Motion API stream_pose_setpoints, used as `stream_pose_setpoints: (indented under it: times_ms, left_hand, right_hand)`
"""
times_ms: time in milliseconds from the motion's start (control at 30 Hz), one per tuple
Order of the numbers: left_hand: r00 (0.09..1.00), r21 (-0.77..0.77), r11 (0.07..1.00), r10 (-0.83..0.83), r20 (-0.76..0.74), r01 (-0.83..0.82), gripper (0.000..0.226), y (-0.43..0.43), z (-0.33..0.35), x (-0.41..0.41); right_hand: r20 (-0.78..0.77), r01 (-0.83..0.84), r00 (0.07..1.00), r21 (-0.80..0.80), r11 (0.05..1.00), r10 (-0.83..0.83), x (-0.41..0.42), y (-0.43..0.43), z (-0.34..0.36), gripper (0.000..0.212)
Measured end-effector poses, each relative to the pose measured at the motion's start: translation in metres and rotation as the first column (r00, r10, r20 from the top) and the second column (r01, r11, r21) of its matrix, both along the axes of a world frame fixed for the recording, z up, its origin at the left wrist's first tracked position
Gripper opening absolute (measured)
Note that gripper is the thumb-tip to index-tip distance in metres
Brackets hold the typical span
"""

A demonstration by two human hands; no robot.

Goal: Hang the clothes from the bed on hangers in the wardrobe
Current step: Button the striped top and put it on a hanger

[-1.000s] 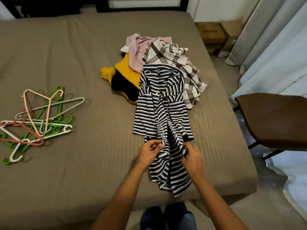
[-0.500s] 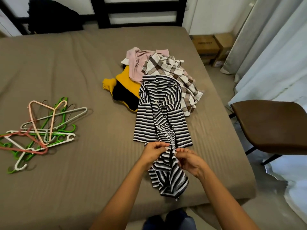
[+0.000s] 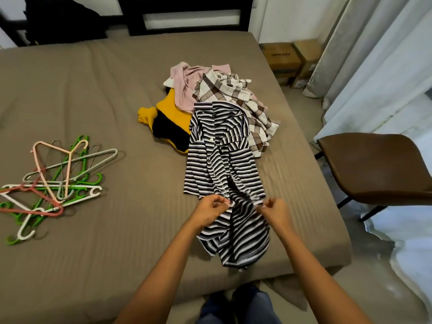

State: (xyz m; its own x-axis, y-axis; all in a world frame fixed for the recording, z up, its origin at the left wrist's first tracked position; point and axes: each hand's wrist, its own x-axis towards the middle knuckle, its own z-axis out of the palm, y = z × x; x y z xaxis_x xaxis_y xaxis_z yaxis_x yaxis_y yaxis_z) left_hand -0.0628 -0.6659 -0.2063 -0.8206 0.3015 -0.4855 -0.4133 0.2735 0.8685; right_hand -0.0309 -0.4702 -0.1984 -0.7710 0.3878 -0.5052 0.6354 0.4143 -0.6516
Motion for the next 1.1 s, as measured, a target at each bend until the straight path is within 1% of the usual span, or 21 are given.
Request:
stream_pose_setpoints:
  times_ms: [33,67,100,167,200,267,333,400,433,500,533,600,667,733,800,833,900,933,1000,1100]
  left_hand:
    - [1.0,0.009,1.0,-0.027,0.009,0.027,0.006,-0.001,0.002,0.001]
    - [0.998,0.007,0.998,-0.064,0.012,0.064,0.008,-0.001,0.005,0.002]
    - [0.995,-0.007,0.995,-0.1,0.008,0.1,0.01,-0.001,0.009,0.004]
    - [0.988,-0.023,0.988,-0.156,-0.01,0.155,0.014,0.0,0.014,0.005]
    - [0.985,-0.029,0.984,-0.174,-0.019,0.174,0.017,0.001,0.015,0.005]
    - [0.978,-0.054,0.978,-0.202,-0.047,0.199,0.027,0.005,0.017,0.006]
    - [0.976,-0.104,0.974,-0.21,-0.059,0.203,0.033,0.009,0.016,0.006]
    - [0.981,-0.123,0.976,-0.186,-0.048,0.179,0.033,0.013,0.017,0.006]
    - [0.984,-0.131,0.978,-0.171,-0.042,0.164,0.032,0.014,0.018,0.006]
    - [0.988,-0.129,0.981,-0.151,-0.04,0.145,0.03,0.015,0.02,0.007]
    - [0.989,-0.128,0.982,-0.142,-0.044,0.135,0.029,0.015,0.018,0.007]
    - [0.991,-0.126,0.986,-0.122,-0.058,0.114,0.028,0.015,0.017,0.008]
    - [0.993,-0.125,0.988,-0.102,-0.063,0.094,0.027,0.015,0.016,0.008]
    - [0.995,-0.116,0.99,-0.084,-0.06,0.076,0.027,0.015,0.015,0.008]
    - [0.995,-0.098,0.993,-0.078,-0.064,0.071,0.025,0.016,0.014,0.008]
    - [0.995,-0.084,0.994,-0.074,-0.067,0.068,0.023,0.016,0.013,0.008]
    - [0.996,-0.065,0.997,-0.052,-0.068,0.048,0.016,0.017,0.012,0.009]
    - [0.997,-0.066,0.997,-0.036,-0.073,0.031,0.012,0.017,0.012,0.01]
    - [0.996,-0.072,0.997,-0.002,-0.084,-0.004,0.007,0.015,0.009,0.012]
    - [0.997,-0.056,0.998,0.033,-0.075,-0.038,0.005,0.012,0.006,0.014]
  right_hand:
    - [-0.085,-0.064,0.993,0.21,0.976,0.083,-0.001,0.002,0.005,0.024]
    - [-0.146,-0.109,0.978,0.26,0.96,0.15,-0.001,0.003,0.006,0.022]
    - [-0.185,-0.167,0.959,0.232,0.958,0.213,-0.001,0.004,0.008,0.024]
    - [-0.191,-0.205,0.959,0.042,0.978,0.209,-0.005,0.005,0.007,0.028]
    - [-0.18,-0.202,0.964,-0.012,0.979,0.197,-0.006,0.005,0.007,0.029]
    - [-0.146,-0.225,0.966,-0.05,0.973,0.215,-0.009,0.005,0.01,0.029]
    - [-0.027,-0.195,0.981,-0.191,0.962,0.194,-0.012,0.003,0.016,0.029]
    - [0.152,-0.119,0.968,-0.417,0.901,0.198,-0.016,0.002,0.02,0.034]
    - [0.215,-0.084,0.953,-0.495,0.865,0.215,-0.016,0.002,0.021,0.036]
    - [0.276,-0.047,0.93,-0.563,0.825,0.241,-0.016,0.006,0.02,0.037]
    - [0.28,-0.053,0.925,-0.576,0.815,0.258,-0.015,0.008,0.019,0.036]
    - [0.256,-0.084,0.926,-0.573,0.815,0.276,-0.012,0.009,0.02,0.034]
    - [0.19,-0.122,0.947,-0.533,0.837,0.259,-0.01,0.009,0.019,0.035]
    - [0.034,-0.186,0.974,-0.436,0.881,0.222,-0.009,0.008,0.017,0.036]
    - [-0.149,-0.25,0.966,-0.335,0.909,0.211,-0.009,0.005,0.012,0.035]
    - [-0.214,-0.281,0.951,-0.285,0.916,0.225,-0.008,0.003,0.011,0.033]
    - [-0.288,-0.31,0.926,-0.202,0.929,0.246,-0.008,0.001,0.007,0.025]
    - [-0.301,-0.305,0.922,-0.186,0.934,0.241,-0.008,0.001,0.006,0.021]
    - [-0.267,-0.274,0.94,-0.213,0.938,0.213,-0.006,0.0,0.008,0.024]
    - [-0.163,-0.2,0.975,-0.333,0.921,0.153,-0.001,-0.001,0.013,0.024]
